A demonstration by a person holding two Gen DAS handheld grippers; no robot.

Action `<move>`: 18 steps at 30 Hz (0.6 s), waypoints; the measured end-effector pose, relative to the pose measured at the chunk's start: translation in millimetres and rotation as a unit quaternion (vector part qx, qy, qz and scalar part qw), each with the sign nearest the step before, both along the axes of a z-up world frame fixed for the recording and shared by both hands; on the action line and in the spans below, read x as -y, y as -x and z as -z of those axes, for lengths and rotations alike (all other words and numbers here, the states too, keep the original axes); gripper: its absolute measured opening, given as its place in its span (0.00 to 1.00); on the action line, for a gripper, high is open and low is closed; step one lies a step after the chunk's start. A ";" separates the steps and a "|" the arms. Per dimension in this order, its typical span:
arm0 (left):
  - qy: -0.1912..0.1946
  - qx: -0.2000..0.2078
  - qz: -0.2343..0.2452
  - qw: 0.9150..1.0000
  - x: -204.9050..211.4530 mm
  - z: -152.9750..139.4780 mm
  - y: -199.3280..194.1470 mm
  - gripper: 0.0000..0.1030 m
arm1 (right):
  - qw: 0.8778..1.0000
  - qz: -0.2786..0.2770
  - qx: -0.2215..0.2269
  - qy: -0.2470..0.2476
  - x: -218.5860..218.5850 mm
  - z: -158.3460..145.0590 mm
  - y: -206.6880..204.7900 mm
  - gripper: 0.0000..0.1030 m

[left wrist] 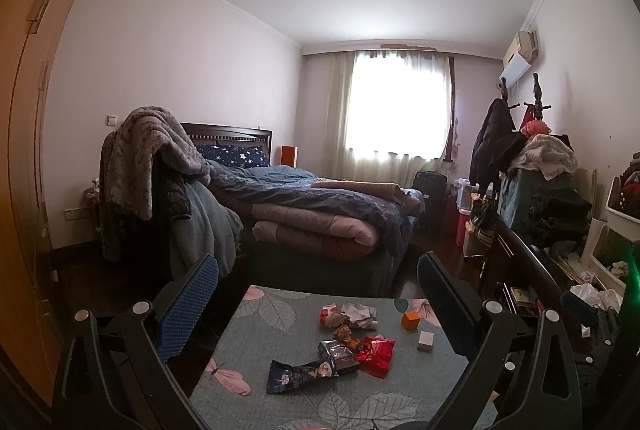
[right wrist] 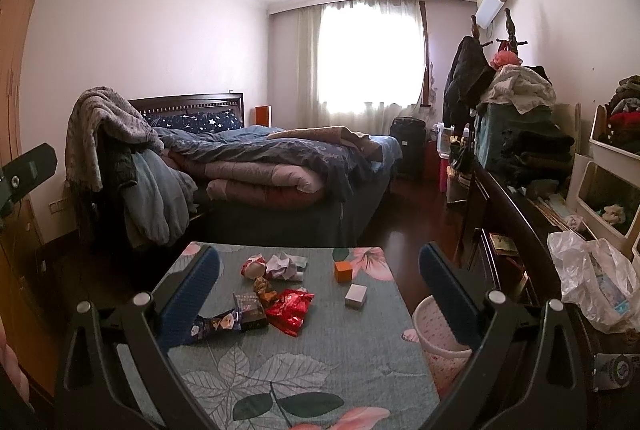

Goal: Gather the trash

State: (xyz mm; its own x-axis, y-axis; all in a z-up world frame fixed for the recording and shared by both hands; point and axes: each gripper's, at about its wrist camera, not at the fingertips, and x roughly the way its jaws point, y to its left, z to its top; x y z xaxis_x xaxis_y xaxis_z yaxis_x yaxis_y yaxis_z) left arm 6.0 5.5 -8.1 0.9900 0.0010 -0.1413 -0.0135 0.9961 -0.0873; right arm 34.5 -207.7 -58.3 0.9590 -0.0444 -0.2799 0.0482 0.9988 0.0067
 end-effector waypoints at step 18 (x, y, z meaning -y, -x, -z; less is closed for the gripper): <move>-0.008 -0.005 0.002 1.000 4.3 25.4 -10.7 0.96 | 1.000 0.000 -0.008 -0.002 2.6 5.1 -3.8 0.97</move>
State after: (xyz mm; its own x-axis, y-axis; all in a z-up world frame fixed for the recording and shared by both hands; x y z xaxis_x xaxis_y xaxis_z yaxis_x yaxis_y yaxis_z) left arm 16.7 1.2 -33.5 0.9884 0.0002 -0.1518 -0.0112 0.9973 -0.0720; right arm 38.3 -210.4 -63.5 0.9541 -0.0437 -0.2962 0.0487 0.9988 0.0096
